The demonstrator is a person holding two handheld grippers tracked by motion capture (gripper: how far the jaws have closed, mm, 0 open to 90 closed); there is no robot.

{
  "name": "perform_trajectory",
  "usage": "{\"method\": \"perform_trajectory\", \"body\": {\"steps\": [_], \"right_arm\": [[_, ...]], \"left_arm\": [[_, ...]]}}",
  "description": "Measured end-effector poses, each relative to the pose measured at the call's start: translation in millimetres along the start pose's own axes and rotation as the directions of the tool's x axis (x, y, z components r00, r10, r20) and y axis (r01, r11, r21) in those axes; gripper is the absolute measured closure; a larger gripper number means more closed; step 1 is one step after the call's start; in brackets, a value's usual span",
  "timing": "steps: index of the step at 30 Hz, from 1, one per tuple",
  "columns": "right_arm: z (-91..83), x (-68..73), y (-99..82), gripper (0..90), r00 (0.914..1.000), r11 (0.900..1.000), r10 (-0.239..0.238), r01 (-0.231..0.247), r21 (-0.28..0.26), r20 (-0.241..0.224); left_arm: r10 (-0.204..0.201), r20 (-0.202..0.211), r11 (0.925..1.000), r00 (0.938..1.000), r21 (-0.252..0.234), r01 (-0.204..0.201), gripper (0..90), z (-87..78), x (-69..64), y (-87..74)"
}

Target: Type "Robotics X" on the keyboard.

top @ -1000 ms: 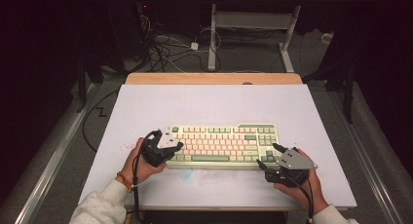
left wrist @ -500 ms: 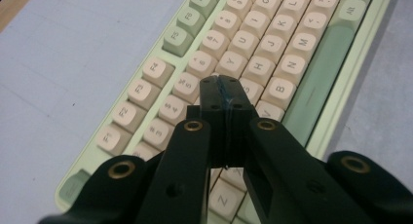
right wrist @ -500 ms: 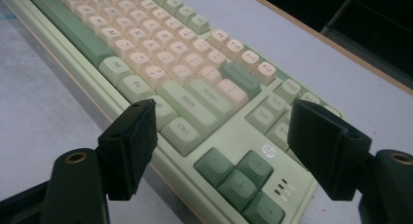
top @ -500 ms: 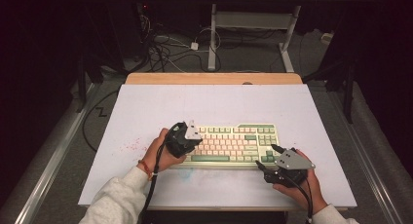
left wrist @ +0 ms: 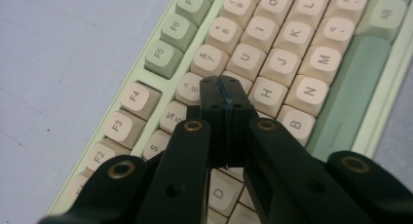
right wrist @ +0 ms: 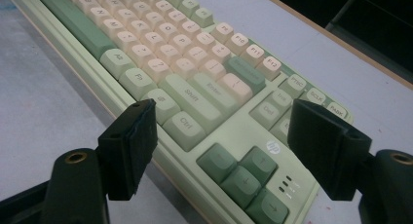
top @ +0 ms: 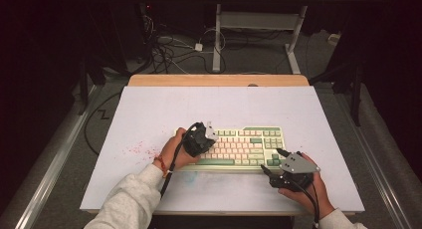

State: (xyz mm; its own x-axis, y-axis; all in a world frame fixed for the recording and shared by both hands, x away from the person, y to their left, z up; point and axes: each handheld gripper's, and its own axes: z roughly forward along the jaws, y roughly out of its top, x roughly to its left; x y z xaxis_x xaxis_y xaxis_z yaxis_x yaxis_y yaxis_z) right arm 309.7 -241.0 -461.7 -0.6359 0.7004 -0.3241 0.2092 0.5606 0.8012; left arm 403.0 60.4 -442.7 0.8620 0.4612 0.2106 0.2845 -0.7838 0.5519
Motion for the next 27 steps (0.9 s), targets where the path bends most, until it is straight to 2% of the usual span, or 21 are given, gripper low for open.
{"method": "perform_trajectory", "body": {"steps": [5,6,9,15,20,27], "right_arm": [[0.1,0.9,0.3,26.7,1.0,1.0,-0.002,0.002,0.001,-0.002],[0.4,0.8,0.2,26.7,1.0,1.0,-0.005,0.005,0.003,-0.003],[0.9,1.4,0.0,26.7,1.0,0.9999,-0.006,0.006,0.008,-0.003],[-0.3,-0.1,0.3,26.7,1.0,1.0,-0.008,0.008,0.004,0.003],[-0.7,-0.9,0.0,26.7,1.0,1.0,-0.006,0.006,0.004,0.008],[-0.8,-1.1,0.3,26.8,0.9999,1.0,-0.006,0.006,0.004,0.012]], "left_arm": [[0.003,-0.007,0.9997,1.0,0.024,-0.003,87.9,5.7,1.7,1.1],[-0.001,-0.001,0.9999,1.0,0.014,0.001,87.8,6.0,2.0,1.1],[0.016,-0.011,0.9996,0.9998,0.022,-0.016,87.8,5.0,0.3,2.3],[0.01,-0.02,0.9996,0.9997,-0.027,-0.011,87.1,-4.4,0.9,2.1],[-0.007,-0.029,0.9966,0.9995,-0.082,0.005,85.8,-15.3,3.2,-1.6],[-0.017,-0.044,0.9928,0.9989,-0.119,0.011,80.1,-24.1,3.4,-5.1]]}}
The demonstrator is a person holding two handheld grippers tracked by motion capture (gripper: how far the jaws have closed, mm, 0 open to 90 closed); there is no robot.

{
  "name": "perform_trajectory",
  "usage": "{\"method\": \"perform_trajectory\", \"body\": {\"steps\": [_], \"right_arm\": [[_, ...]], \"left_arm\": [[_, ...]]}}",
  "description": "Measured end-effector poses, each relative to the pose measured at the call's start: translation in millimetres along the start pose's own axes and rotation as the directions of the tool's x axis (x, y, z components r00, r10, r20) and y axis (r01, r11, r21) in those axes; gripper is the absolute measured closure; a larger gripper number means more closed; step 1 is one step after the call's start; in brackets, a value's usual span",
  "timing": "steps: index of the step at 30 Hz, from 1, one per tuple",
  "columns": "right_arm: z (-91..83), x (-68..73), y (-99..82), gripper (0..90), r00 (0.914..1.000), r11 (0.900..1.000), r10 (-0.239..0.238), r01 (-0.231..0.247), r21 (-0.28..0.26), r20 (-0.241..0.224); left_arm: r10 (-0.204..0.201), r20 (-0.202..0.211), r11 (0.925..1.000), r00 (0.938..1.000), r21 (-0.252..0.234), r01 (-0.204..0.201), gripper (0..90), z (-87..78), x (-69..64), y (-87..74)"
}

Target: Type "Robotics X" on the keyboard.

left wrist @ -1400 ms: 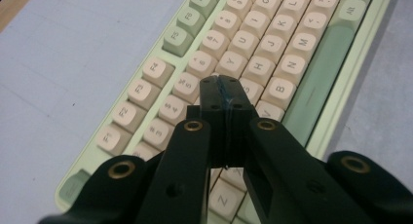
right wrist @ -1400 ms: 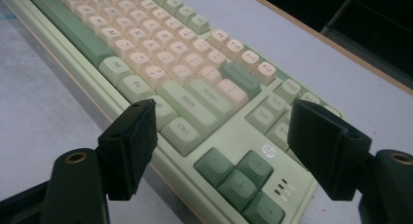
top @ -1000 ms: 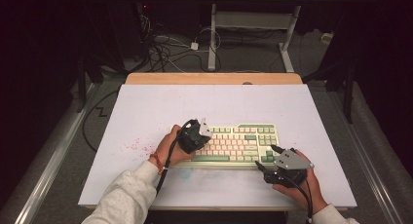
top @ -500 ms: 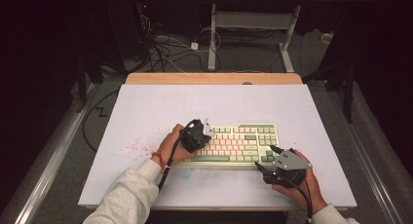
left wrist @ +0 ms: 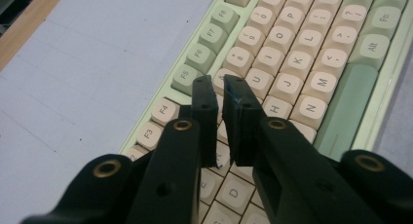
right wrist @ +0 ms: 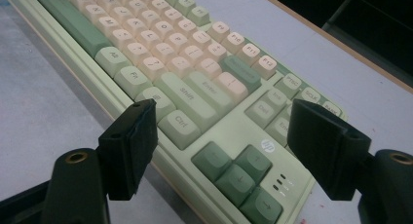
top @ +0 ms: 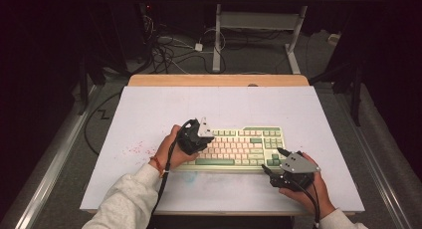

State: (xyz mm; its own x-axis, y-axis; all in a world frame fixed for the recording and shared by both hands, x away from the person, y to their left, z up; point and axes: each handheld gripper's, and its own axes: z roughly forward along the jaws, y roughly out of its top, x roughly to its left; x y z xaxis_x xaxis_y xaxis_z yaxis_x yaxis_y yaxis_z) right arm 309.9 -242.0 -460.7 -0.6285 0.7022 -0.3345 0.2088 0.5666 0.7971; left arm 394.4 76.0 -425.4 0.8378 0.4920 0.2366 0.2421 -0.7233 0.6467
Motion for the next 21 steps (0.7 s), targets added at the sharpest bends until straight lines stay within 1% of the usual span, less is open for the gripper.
{"method": "perform_trajectory", "body": {"steps": [2,4,5,6,8,9,10,12,13,15,16,17,18,20,21], "right_arm": [[0.0,-0.1,-0.1,26.8,1.0,1.0,-0.001,0.001,0.001,0.0],[-0.1,-0.5,-0.3,26.8,1.0,1.0,0.002,-0.002,0.002,0.001],[-0.2,-0.9,-0.4,26.8,1.0,1.0,0.003,-0.003,0.003,0.001],[-0.1,-1.2,-0.5,26.9,1.0,1.0,0.004,-0.004,0.001,0.001],[-0.4,-1.4,-0.5,26.9,1.0,1.0,0.007,-0.007,0.001,-0.001],[-0.6,-1.4,-0.4,26.9,1.0,1.0,0.007,-0.007,0.001,0.0],[-0.7,-1.5,-0.4,26.9,1.0,1.0,0.008,-0.008,0.0,-0.001],[-0.6,-1.5,-0.5,26.9,0.9999,0.9999,0.012,-0.012,0.002,-0.003],[-0.4,-1.4,-0.5,26.9,0.9999,0.9999,0.013,-0.013,0.003,-0.002],[-0.3,-1.5,-0.5,26.9,0.9999,0.9999,0.012,-0.012,0.003,-0.003],[-0.3,-1.7,-0.5,26.9,0.9999,0.9999,0.012,-0.012,0.004,-0.003],[-0.4,-1.9,-0.5,26.9,0.9999,0.9999,0.013,-0.013,0.003,-0.003],[-0.5,-2.2,-0.5,26.9,0.9999,0.9999,0.014,-0.014,0.003,-0.003],[-0.4,-2.6,-0.7,26.9,0.9999,0.9999,0.015,-0.015,0.004,-0.002],[-0.3,-2.8,-0.7,27.0,0.9999,0.9999,0.016,-0.016,0.004,-0.001]], "left_arm": [[-0.002,-0.001,0.9998,1.0,-0.019,0.002,76.4,-3.3,0.2,-1.6],[0.0,-0.019,0.9995,0.9998,-0.031,0.0,71.8,-6.3,-0.8,-3.4],[0.003,-0.018,0.9994,0.9998,-0.035,-0.004,69.3,-7.7,-1.4,-4.3],[0.014,-0.018,0.9988,0.9997,-0.046,-0.015,67.1,-9.6,-2.6,-5.6],[0.028,-0.033,0.9974,0.9991,-0.065,-0.03,59.5,-13.4,-5.7,-8.1],[0.031,-0.044,0.9967,0.9986,-0.074,-0.034,56.1,-15.5,-7.3,-9.4],[0.028,-0.055,0.9954,0.9981,-0.09,-0.033,50.2,-17.6,-8.9,-10.8],[0.038,-0.054,0.9927,0.9978,-0.112,-0.044,48.0,-22.1,-11.3,-13.5],[0.042,-0.061,0.9905,0.9973,-0.128,-0.049,45.2,-24.7,-12.6,-14.9],[0.032,-0.088,0.988,0.9956,-0.148,-0.044,35.9,-29.6,-14.8,-17.8],[0.028,-0.088,0.9866,0.9957,-0.158,-0.042,32.7,-32.1,-15.0,-19.8],[0.023,-0.089,0.9846,0.9958,-0.17,-0.038,30.7,-34.4,-15.3,-22.4],[0.018,-0.099,0.9831,0.9949,-0.18,-0.036,28.7,-36.3,-15.5,-25.2],[0.006,-0.101,0.9825,0.9949,-0.184,-0.024,25.0,-38.9,-15.2,-30.9],[-0.003,-0.117,0.9816,0.9931,-0.19,-0.02,23.0,-39.9,-15.6,-33.9]]}}
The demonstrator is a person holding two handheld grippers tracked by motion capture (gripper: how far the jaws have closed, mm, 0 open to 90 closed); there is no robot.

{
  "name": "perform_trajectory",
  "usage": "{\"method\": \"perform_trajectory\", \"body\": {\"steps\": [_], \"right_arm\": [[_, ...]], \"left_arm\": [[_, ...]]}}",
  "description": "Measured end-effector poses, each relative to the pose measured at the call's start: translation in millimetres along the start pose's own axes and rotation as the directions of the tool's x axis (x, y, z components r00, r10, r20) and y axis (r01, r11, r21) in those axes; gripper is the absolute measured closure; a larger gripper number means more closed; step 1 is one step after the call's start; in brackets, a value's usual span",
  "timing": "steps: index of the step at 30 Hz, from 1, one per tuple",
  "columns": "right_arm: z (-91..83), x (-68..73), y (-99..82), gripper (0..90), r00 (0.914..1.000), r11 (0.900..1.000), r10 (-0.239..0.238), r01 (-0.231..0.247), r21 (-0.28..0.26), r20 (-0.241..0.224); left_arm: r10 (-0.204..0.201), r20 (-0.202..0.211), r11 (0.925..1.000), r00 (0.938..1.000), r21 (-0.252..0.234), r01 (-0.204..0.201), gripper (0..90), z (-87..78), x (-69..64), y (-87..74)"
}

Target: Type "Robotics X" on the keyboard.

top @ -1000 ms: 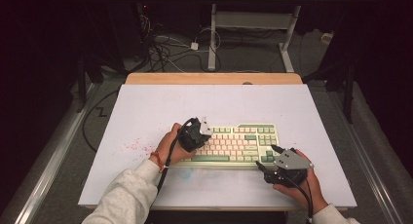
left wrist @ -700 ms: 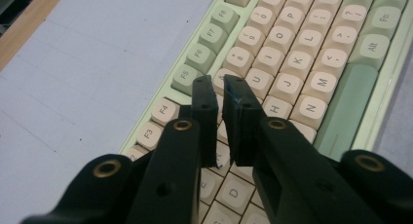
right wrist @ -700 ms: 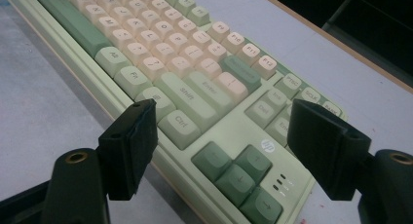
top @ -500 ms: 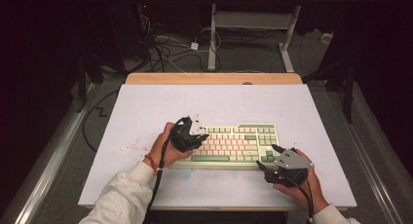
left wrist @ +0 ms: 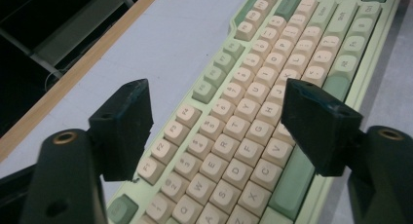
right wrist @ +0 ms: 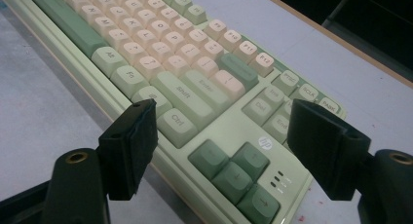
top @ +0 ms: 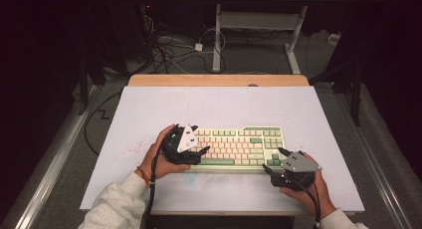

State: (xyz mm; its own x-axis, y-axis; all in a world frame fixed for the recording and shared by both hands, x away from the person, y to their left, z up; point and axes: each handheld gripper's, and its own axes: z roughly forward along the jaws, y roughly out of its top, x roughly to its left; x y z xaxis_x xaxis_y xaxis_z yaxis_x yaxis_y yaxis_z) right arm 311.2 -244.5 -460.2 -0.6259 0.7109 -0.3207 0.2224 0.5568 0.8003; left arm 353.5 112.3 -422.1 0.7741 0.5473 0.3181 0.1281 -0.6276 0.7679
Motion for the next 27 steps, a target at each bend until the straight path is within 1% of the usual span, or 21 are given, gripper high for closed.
{"method": "perform_trajectory", "body": {"steps": [1,2,3,5,6,8,10,11,13,15,16,18,21,23,25,27], "right_arm": [[0.0,0.0,0.1,27.0,1.0,1.0,0.001,-0.001,0.001,-0.001],[-0.1,0.0,0.1,27.0,1.0,1.0,0.001,-0.001,0.0,-0.002],[-0.1,0.1,0.2,27.0,1.0,1.0,0.001,-0.001,0.0,-0.001],[0.0,-0.1,0.2,27.1,1.0,1.0,0.004,-0.004,0.0,-0.003],[0.0,0.0,0.2,27.1,1.0,1.0,0.003,-0.003,0.001,-0.002],[0.3,-0.1,0.2,27.2,1.0,1.0,0.005,-0.005,0.001,-0.004],[0.2,0.0,0.5,27.3,1.0,1.0,0.005,-0.005,0.001,-0.004],[0.2,0.0,0.6,27.3,1.0,1.0,0.006,-0.006,0.001,-0.003],[0.2,0.2,0.8,27.3,1.0,1.0,0.008,-0.008,-0.001,-0.004],[0.1,0.3,0.9,27.3,1.0,1.0,0.009,-0.009,0.0,-0.002],[0.0,0.2,0.9,27.3,1.0,1.0,0.009,-0.009,-0.001,-0.002],[0.2,0.1,0.8,27.4,0.9999,0.9999,0.01,-0.01,0.002,-0.002],[0.6,0.0,0.9,27.5,1.0,1.0,0.009,-0.009,0.004,-0.003],[0.4,-0.2,1.4,27.8,1.0,1.0,0.006,-0.006,0.002,0.001],[0.1,-1.8,2.1,28.0,0.9999,0.9999,0.011,-0.011,-0.002,0.003],[-0.3,-3.2,2.6,28.6,1.0,1.0,0.006,-0.005,-0.003,0.006]], "left_arm": [[-0.006,-0.023,1.0,0.9997,0.001,0.006,22.6,-1.7,0.1,-2.6],[-0.018,-0.034,0.9998,0.9993,-0.001,0.018,22.9,-3.5,0.5,-5.1],[-0.029,-0.036,0.9996,0.9989,-0.008,0.029,22.9,-5.8,1.1,-8.0],[-0.032,-0.051,0.9994,0.9982,-0.017,0.031,23.1,-10.9,1.2,-13.1],[-0.038,-0.041,0.9991,0.9984,-0.017,0.037,23.1,-13.1,1.6,-15.4],[-0.038,-0.06,0.9991,0.9975,-0.02,0.037,23.2,-16.8,1.1,-20.7],[-0.039,-0.051,0.9993,0.998,0.001,0.039,23.7,-17.8,1.7,-26.0],[-0.042,-0.061,0.9991,0.9973,0.003,0.042,23.0,-18.5,1.7,-29.0],[-0.048,-0.053,0.9988,0.9974,0.005,0.049,23.2,-20.2,2.2,-34.0],[-0.049,-0.064,0.9988,0.9967,0.004,0.05,22.6,-22.4,2.1,-38.5],[-0.051,-0.06,0.9986,0.9968,0.005,0.052,22.7,-23.5,2.6,-40.9],[-0.073,-0.053,0.9973,0.9959,-0.002,0.073,22.2,-25.5,3.9,-45.7],[-0.061,-0.063,0.998,0.9961,0.015,0.062,21.6,-28.1,4.2,-52.6],[-0.066,-0.053,0.9975,0.9964,0.021,0.068,21.7,-29.9,5.2,-58.0],[-0.048,-0.064,0.9979,0.9968,0.042,0.05,21.6,-30.9,4.3,-63.3],[-0.055,-0.068,0.9968,0.9962,0.055,0.059,21.7,-31.6,4.4,-68.8]]}}
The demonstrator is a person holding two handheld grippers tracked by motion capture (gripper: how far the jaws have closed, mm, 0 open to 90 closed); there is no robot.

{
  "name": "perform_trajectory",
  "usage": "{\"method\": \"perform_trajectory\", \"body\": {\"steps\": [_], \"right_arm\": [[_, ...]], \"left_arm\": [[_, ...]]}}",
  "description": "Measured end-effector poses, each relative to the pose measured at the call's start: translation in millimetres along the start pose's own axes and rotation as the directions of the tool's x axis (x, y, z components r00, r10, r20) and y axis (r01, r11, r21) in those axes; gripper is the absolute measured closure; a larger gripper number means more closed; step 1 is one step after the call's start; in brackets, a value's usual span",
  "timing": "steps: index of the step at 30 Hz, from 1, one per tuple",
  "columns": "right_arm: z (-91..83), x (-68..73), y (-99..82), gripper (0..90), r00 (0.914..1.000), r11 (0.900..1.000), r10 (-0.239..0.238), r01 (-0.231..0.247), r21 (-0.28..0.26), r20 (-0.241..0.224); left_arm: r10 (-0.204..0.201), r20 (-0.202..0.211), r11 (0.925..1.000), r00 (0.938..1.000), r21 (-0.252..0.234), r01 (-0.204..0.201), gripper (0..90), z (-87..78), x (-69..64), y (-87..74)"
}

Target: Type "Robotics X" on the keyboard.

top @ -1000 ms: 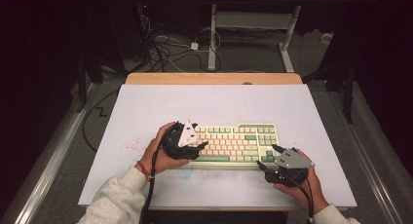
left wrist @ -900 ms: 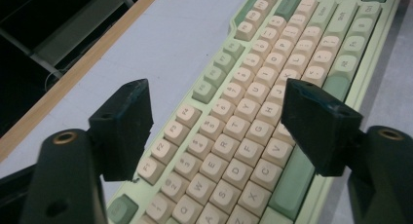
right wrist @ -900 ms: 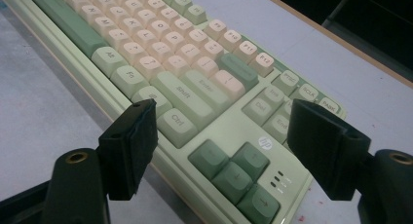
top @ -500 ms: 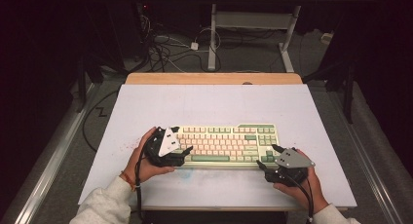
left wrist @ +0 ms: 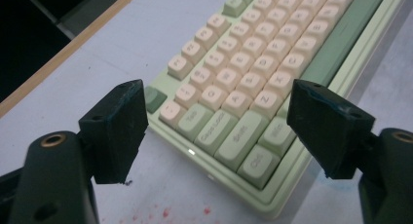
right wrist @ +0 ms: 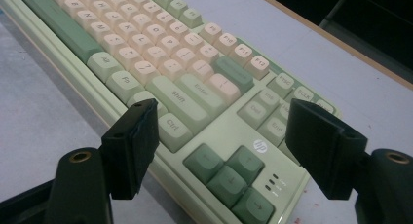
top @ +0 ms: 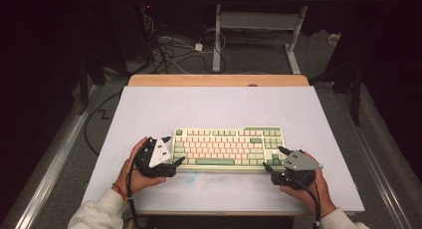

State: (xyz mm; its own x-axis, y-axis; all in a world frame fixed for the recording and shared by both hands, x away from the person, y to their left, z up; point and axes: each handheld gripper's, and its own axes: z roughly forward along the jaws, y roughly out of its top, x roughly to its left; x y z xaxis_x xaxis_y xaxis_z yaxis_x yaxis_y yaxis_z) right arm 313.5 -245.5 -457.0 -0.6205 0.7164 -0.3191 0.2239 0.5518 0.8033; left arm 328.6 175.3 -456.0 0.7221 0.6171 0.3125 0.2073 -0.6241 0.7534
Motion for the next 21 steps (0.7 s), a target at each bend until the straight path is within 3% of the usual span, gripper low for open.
{"method": "perform_trajectory", "body": {"steps": [6,10,21], "right_arm": [[0.4,-1.8,2.0,33.5,1.0,1.0,0.004,-0.004,0.003,-0.006],[0.3,-2.0,4.7,45.6,0.9998,1.0,-0.002,0.002,0.005,-0.021],[7.0,-0.6,16.0,81.9,0.992,0.9998,-0.008,0.01,0.017,-0.126]], "left_arm": [[-0.013,-0.009,0.9992,0.9999,0.037,0.013,20.6,-3.4,2.5,-14.4],[-0.016,-0.016,0.9983,0.9997,0.055,0.017,20.2,-5.1,0.8,-21.6],[-0.033,-0.015,0.9963,0.9993,0.078,0.034,20.2,-10.5,0.7,-30.4]]}}
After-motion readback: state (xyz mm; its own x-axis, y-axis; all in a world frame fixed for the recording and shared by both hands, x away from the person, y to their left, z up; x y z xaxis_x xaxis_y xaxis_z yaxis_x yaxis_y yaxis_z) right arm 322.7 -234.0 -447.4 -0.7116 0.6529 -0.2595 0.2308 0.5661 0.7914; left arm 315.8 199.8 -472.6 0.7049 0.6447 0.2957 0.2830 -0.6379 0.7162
